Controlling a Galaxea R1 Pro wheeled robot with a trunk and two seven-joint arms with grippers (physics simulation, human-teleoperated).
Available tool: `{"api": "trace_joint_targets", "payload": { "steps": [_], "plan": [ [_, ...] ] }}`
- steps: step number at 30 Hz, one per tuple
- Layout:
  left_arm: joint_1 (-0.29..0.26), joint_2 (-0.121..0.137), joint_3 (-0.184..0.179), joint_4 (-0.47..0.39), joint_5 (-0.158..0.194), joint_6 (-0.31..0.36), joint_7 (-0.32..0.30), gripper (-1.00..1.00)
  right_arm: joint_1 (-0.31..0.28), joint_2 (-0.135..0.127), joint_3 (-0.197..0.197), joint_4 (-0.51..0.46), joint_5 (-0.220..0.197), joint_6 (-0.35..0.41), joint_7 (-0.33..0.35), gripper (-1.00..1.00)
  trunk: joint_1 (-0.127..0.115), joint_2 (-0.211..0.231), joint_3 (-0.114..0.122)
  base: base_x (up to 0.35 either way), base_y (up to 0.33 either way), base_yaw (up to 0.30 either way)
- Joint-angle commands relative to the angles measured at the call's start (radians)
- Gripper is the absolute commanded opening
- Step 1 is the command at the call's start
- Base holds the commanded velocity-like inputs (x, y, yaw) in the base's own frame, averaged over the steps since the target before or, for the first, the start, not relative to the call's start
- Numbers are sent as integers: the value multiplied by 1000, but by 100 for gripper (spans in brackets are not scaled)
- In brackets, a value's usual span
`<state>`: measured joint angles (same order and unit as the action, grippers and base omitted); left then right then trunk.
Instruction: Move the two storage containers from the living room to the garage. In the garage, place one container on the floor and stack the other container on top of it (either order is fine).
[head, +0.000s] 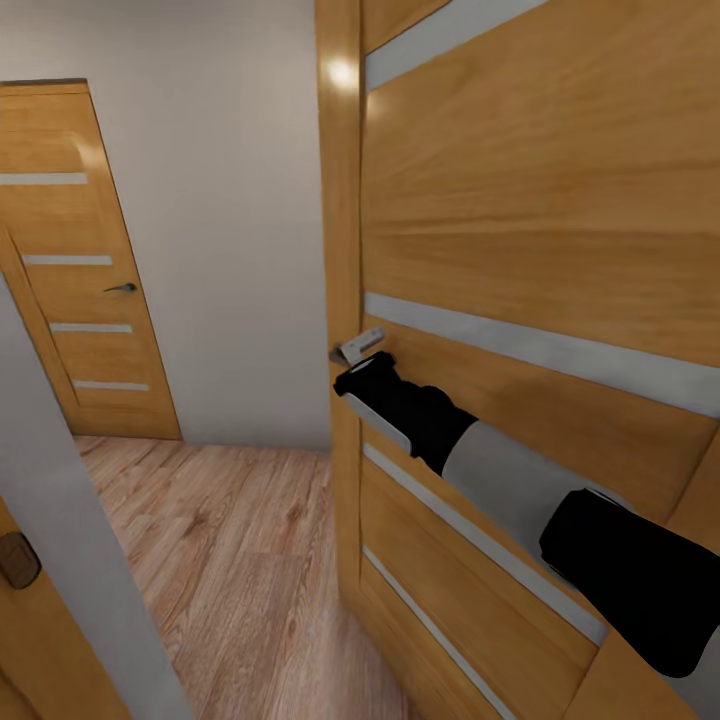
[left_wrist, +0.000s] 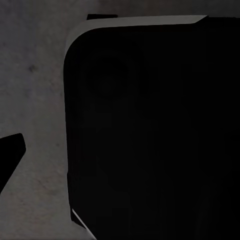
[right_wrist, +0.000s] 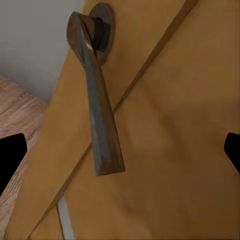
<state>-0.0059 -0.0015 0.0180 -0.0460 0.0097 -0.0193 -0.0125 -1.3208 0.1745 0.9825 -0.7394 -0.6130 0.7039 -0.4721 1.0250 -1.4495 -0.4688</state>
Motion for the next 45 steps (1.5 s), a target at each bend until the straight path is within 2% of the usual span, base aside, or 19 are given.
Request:
{"api": "trace_joint_targets", "payload": {
  "steps": [1,10,15,22,33,40,45],
  "plan": [
    [0,0,2,0,1,-2,-1,100,-2,0,3,14,4,9,-14,100,0,-1,-1,1,0,0],
    [0,0,2,0,1,-1,-1,100,-3,0,-3,157,5,6,-15,100,0,-1,-1,0,0,0],
    [0,0,2,0,1,-1,-1,100,-66,0,-9,260,-2,-11,-11,100,0,-1,-1,0,0,0],
    [0,0,2,0,1,-2,-1,100,-84,0,-10,298,-4,-18,-10,100,0,-1,-1,0,0,0],
    [0,0,2,0,1,-2,-1,100,-84,0,-10,285,-4,-20,-7,100,0,-1,-1,0,0,0],
    [0,0,2,0,1,-2,-1,100,-84,0,-12,124,-7,2,-5,100,0,-1,-1,0,0,0],
    [0,0,3,0,1,-2,-1,100,-79,0,-13,53,-11,26,-1,100,0,-1,-1,0,0,0]
  ]
}}
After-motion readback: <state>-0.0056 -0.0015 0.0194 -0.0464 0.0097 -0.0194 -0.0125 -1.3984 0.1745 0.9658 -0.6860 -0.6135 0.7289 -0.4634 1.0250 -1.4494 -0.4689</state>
